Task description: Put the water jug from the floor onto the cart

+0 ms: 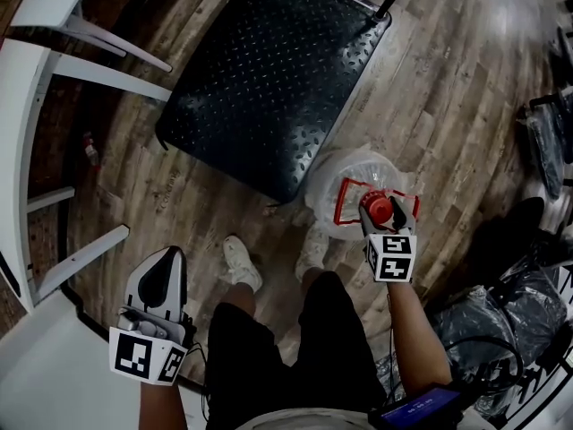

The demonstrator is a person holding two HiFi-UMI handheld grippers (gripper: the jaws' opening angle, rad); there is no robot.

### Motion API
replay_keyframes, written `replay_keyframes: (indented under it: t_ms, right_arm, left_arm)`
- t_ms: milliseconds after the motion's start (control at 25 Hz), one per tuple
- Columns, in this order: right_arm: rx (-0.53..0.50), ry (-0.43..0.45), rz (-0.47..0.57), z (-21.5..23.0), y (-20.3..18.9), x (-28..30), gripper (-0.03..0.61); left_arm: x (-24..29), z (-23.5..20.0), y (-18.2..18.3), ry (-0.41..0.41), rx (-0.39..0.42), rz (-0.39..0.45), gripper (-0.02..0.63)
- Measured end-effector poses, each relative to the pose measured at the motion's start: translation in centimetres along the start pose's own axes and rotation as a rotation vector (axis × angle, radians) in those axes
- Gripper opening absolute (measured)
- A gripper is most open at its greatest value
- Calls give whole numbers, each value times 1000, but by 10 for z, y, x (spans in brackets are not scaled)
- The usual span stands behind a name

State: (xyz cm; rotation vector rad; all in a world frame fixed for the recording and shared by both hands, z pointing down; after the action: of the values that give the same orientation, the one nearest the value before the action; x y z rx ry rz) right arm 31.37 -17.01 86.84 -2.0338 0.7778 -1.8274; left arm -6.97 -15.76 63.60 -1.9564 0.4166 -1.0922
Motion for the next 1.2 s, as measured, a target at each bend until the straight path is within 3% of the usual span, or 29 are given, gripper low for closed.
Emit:
replay_keyframes:
  t_ms: [240, 440, 960, 1200]
  right_arm:
    - [61, -27, 20, 11, -7, -14, 311]
    - [106, -48, 34, 28, 16, -53, 311]
    - [41, -96, 102, 56, 135, -178, 310]
    - [-14, -54, 150, 44, 187, -203, 310]
  left_arm:
    - [-10, 1, 4, 8, 9, 0, 0]
    - [-21, -5, 20, 27, 5, 21, 0]
    - [-59, -18, 76, 67, -21, 116, 0]
    - [-82, -26, 84, 122, -38, 163, 0]
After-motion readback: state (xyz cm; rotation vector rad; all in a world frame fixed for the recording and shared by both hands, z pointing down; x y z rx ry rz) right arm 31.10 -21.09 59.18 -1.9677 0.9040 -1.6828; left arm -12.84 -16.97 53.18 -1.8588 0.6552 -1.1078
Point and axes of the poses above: the fingertips, and each gripper's own axes: x forward along the fingers, z to its right, y out of its top, the point moved 4 cm from there along -x, backward along the fingers, and after that the axes turned 11 degrees about -y, right-handed, at the moved point
